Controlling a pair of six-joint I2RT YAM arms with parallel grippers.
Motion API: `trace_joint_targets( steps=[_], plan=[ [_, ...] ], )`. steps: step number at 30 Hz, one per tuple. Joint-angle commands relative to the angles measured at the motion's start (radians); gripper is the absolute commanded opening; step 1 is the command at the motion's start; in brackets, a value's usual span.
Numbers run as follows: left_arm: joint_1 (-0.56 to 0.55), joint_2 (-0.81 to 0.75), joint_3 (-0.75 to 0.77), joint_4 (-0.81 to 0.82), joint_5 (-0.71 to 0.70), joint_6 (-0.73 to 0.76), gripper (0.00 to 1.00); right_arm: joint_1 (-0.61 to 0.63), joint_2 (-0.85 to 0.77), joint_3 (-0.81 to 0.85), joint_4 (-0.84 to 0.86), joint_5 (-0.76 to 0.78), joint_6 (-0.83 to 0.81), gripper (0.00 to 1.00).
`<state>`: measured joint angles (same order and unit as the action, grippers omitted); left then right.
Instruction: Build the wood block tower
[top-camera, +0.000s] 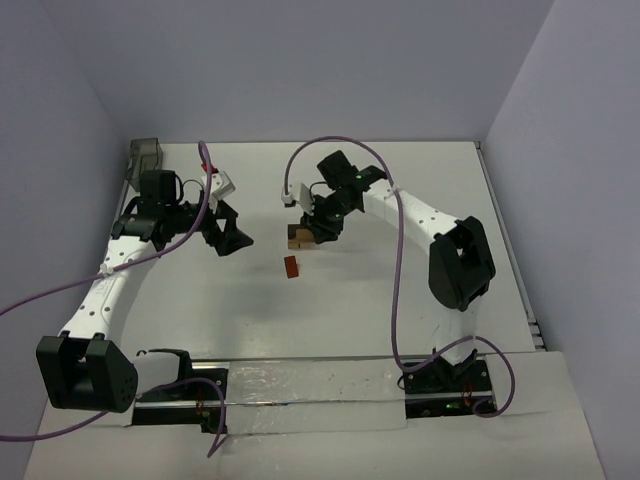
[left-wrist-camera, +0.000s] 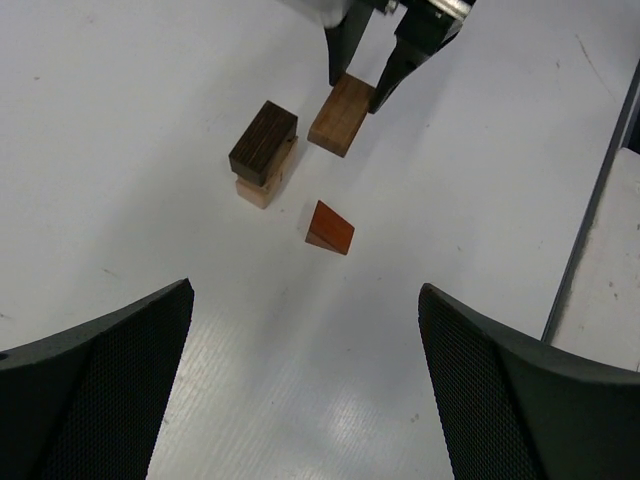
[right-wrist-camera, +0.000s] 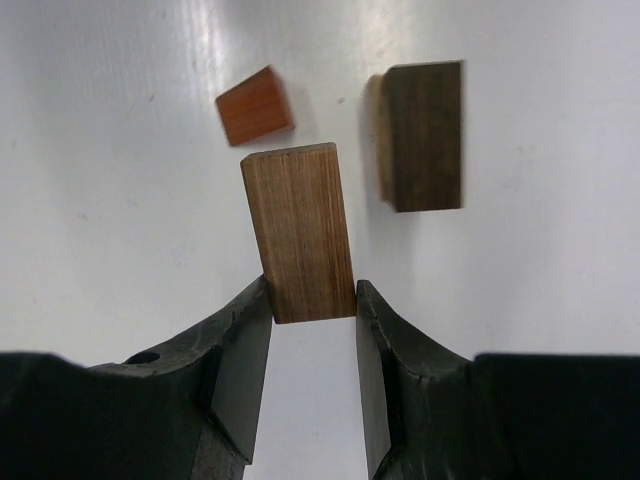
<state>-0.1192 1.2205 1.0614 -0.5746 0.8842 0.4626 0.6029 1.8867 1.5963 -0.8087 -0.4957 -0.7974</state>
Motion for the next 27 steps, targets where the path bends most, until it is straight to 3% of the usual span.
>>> trace_joint_targets(
  steps=[1,8,27],
  plan=[
    [-0.004,-0.012,0.004,0.071,-0.039,-0.058,0.99,0.000,0.022,0.116,-0.003,0.029,0.096,0.00],
    [-0.004,0.008,0.017,0.074,-0.047,-0.070,0.99,0.003,0.085,0.237,-0.030,0.081,0.133,0.00],
    [-0.004,0.063,0.058,0.065,-0.056,-0.087,0.99,0.037,0.211,0.343,-0.052,0.127,0.138,0.02]
  ],
)
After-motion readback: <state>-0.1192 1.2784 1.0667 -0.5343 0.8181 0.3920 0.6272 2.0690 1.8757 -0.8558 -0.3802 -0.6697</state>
